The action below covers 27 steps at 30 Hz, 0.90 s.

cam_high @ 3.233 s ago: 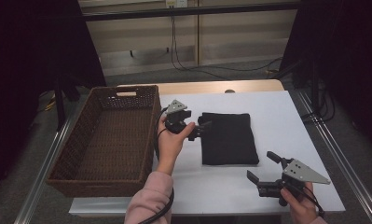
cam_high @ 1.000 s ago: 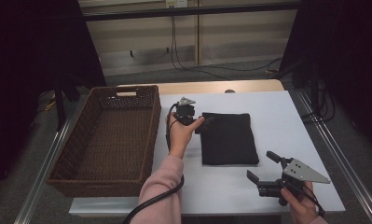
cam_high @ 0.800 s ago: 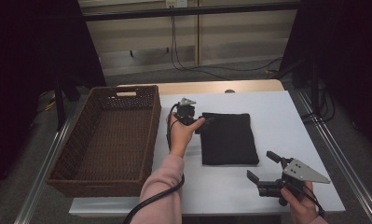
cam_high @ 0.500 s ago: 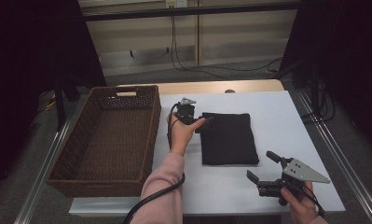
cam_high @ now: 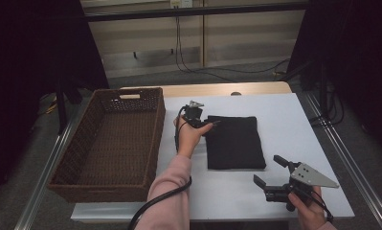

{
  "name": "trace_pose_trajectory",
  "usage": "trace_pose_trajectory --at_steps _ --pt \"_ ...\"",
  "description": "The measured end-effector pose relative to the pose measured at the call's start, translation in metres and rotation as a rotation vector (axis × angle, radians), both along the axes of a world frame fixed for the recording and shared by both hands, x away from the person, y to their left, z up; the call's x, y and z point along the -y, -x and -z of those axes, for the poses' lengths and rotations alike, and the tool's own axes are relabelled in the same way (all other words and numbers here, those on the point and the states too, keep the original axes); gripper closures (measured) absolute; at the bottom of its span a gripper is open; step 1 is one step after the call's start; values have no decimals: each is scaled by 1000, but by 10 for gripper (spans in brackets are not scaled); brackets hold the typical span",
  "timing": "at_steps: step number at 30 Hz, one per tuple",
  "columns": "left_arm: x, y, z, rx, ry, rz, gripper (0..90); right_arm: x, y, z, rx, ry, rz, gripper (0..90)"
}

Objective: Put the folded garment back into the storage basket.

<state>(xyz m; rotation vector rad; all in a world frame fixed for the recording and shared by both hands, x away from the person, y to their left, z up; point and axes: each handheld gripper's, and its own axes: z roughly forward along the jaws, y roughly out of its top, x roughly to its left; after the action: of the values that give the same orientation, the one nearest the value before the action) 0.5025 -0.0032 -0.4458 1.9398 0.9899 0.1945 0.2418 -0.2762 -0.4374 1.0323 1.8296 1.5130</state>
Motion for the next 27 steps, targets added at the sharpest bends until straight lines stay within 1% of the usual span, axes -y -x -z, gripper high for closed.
trace_pose_trajectory --at_steps 3,5,8,9,10,11,12,13,15,16,17,19,20,22,23,24,25,27 --pt "2 -2 1 3 -11 -4 77 0 0 0 0 -2 -1 18" --pt "3 -3 3 -1 -12 -19 81 0 0 0 0 -5 2 18" --pt "4 -4 5 1 -30 -14 96 0 0 0 -1 -7 3 18" --pt "6 -4 6 -2 -23 -24 96 0 0 0 1 -4 3 18" --pt "6 -4 6 5 -44 -16 100 0 0 0 0 -5 2 18" --pt "6 -5 7 5 -44 -16 104 0 0 0 0 -5 1 18" --pt "6 -5 8 1 -54 -9 104 0 0 0 1 -4 1 18" --pt "7 -5 9 9 -44 -18 107 0 0 0 1 -5 0 18" --pt "8 -5 10 2 -60 -16 117 0 0 0 -1 -5 -4 18" --pt "9 -5 11 11 -62 -21 118 0 0 0 -2 -4 -5 18" --pt "8 -5 12 5 -70 -12 125 0 0 0 -2 -4 -6 18" --pt "9 -6 14 -4 -86 -14 147 0 0 0 0 -6 -5 18" --pt "9 -6 16 -12 -69 -22 151 0 0 0 0 -7 -1 18" --pt "8 -7 18 -5 -86 -10 166 1 0 0 -5 -7 1 18" --pt "9 -7 19 1 -87 -16 187 1 -1 0 -5 -8 1 18" --pt "8 -7 18 -2 -101 -13 190 1 -1 0 -5 -8 1 18" --pt "9 -7 19 -6 -98 -18 190 0 -1 0 -5 -11 0 18" --pt "9 -7 19 -7 -107 -16 190 0 -1 0 -5 -13 -3 18"
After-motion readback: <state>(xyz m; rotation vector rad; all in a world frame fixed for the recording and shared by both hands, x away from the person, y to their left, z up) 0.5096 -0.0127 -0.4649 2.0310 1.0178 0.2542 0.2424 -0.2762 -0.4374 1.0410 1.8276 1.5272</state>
